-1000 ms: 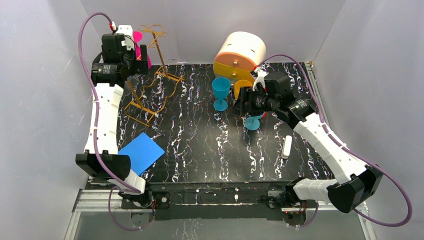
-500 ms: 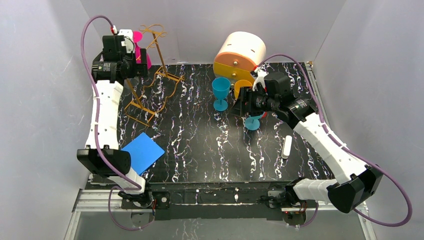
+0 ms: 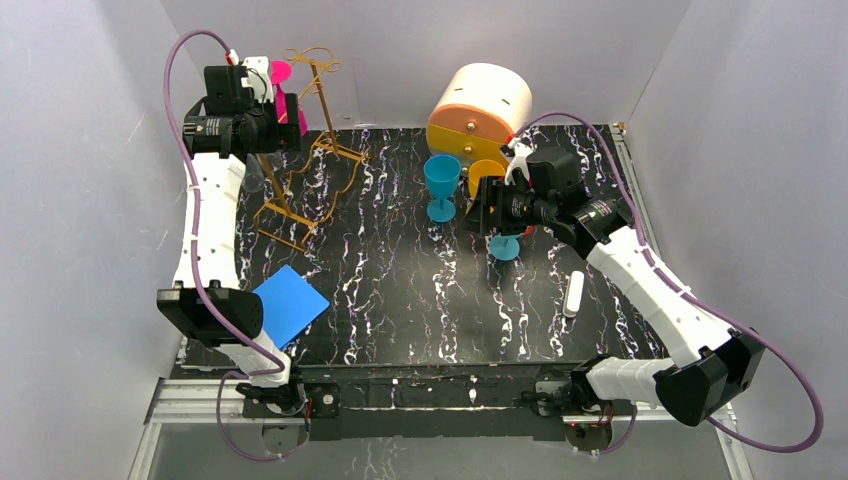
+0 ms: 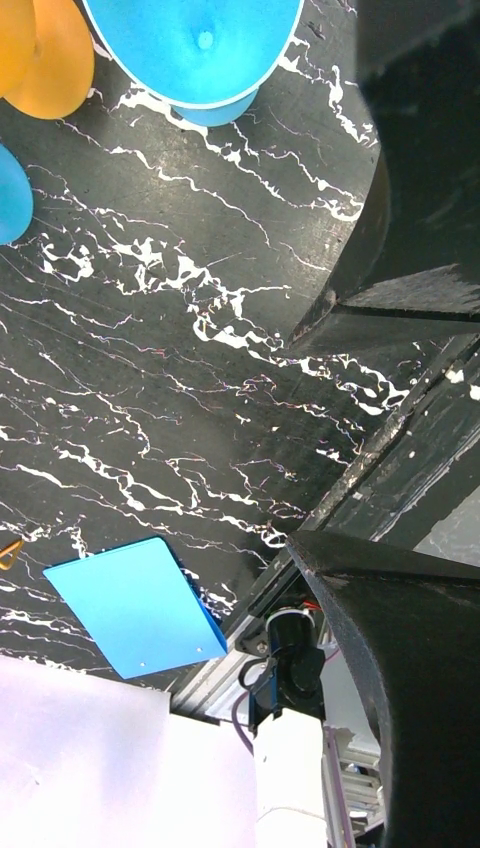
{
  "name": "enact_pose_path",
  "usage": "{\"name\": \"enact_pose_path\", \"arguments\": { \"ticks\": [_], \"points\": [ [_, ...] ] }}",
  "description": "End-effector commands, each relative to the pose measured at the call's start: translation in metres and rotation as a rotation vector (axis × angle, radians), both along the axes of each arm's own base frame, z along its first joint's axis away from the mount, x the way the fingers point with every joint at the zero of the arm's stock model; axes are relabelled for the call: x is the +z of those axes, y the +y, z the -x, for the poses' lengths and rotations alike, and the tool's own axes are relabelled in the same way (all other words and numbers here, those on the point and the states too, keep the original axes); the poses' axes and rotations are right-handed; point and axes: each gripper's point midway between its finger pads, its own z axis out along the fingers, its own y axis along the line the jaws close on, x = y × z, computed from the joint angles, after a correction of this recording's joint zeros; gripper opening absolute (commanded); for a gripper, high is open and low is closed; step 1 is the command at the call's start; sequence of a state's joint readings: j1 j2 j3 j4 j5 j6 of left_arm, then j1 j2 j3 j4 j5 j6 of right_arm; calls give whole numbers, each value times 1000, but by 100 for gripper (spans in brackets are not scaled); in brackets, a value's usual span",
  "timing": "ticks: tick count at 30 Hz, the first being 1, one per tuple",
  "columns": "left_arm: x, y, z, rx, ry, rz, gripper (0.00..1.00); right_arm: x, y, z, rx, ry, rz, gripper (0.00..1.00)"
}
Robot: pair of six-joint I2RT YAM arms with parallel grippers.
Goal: Take the wine glass off the wine glass rack
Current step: Adjust the wine rack at the center of the board.
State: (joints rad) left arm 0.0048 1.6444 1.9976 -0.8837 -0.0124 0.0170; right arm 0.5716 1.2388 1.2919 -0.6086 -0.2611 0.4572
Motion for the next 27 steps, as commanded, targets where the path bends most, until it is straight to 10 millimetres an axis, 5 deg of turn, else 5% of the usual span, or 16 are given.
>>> {"name": "enact_pose_path", "arguments": {
  "ticks": [1, 7, 27],
  "points": [
    [2, -38, -2, -113, 8, 167, 91, 1, 0, 0, -9, -4, -11, 73],
    [1, -38, -5, -93, 14, 186, 90, 1, -1, 0, -14, -4, -7, 73],
    [15, -88, -2, -234, 3, 444, 78, 2, 3, -3, -14, 4, -22, 74]
  ]
}}
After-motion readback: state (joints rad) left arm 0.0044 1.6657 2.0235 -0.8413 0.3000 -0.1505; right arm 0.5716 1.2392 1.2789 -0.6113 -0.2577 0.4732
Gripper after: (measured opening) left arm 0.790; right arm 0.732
